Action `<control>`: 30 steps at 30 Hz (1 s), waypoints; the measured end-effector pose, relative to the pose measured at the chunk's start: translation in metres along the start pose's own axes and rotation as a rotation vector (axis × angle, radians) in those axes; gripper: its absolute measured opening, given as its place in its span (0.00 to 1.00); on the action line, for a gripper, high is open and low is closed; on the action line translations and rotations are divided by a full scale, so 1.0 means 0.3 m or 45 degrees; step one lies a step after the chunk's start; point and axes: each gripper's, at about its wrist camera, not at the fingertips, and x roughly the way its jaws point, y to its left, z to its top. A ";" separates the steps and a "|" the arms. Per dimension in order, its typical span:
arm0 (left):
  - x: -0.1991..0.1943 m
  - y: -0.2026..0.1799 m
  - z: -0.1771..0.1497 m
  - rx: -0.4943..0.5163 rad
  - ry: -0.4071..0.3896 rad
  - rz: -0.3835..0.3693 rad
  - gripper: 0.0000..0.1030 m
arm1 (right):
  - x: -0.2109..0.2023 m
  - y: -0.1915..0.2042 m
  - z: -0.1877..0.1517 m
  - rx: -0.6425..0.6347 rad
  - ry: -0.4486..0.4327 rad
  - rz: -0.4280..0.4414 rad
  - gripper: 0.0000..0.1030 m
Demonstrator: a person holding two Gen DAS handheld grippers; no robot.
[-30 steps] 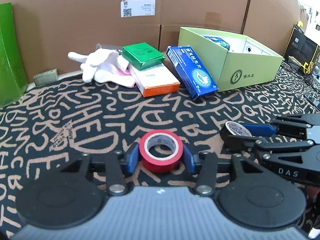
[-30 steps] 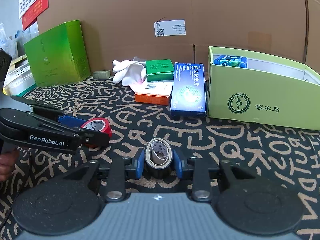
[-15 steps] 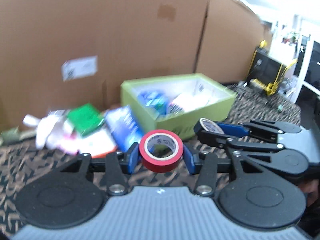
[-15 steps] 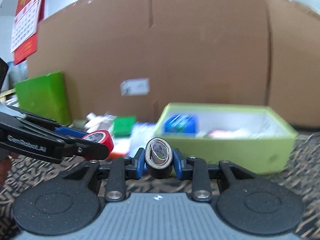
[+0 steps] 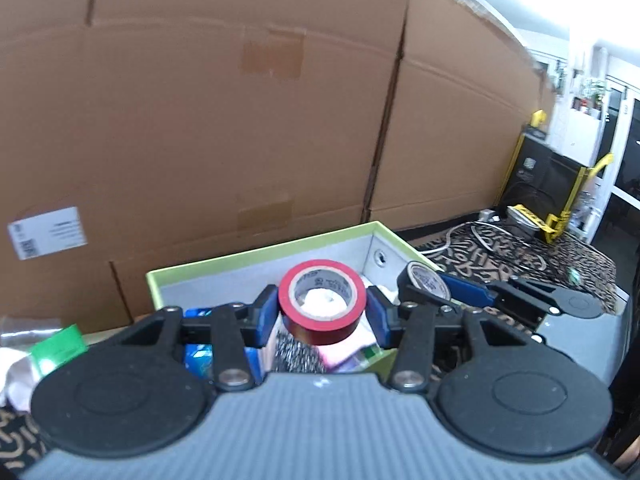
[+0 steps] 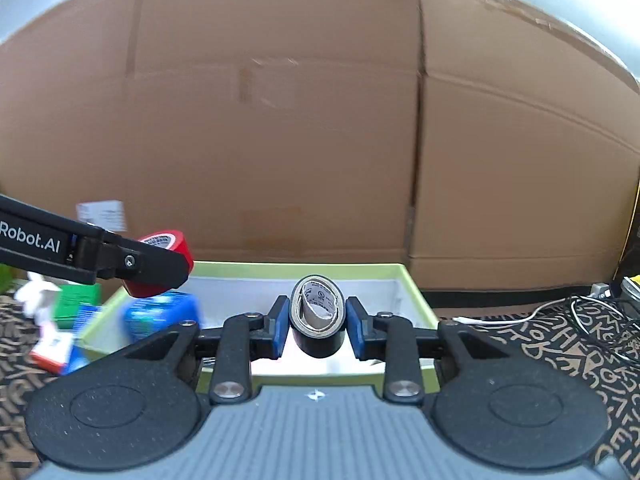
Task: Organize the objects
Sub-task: 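Carry both tape rolls into the shoebox and open both tools, then grasp the blue medicine box with the right tool while the left tool grasps the white-orange box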
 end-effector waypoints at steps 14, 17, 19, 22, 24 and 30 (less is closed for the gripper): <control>0.302 0.037 -0.003 -0.044 0.059 0.048 0.77 | 0.206 -0.080 -0.035 -0.065 0.056 -0.035 0.61; 0.249 0.056 -0.013 -0.093 -0.044 0.073 1.00 | 0.153 -0.095 -0.034 -0.034 -0.001 0.000 0.65; 0.211 0.060 -0.015 -0.102 -0.071 0.062 1.00 | 0.100 -0.096 -0.030 -0.005 -0.048 0.002 0.72; 0.141 0.052 -0.021 -0.097 -0.090 0.043 1.00 | 0.011 -0.084 -0.023 0.039 -0.099 0.017 0.76; 0.083 0.042 -0.034 -0.082 -0.118 0.036 1.00 | -0.041 -0.066 -0.023 0.066 -0.123 0.038 0.80; -0.106 0.017 -0.096 -0.038 -0.172 0.066 1.00 | -0.194 0.027 -0.043 0.088 -0.170 0.118 0.83</control>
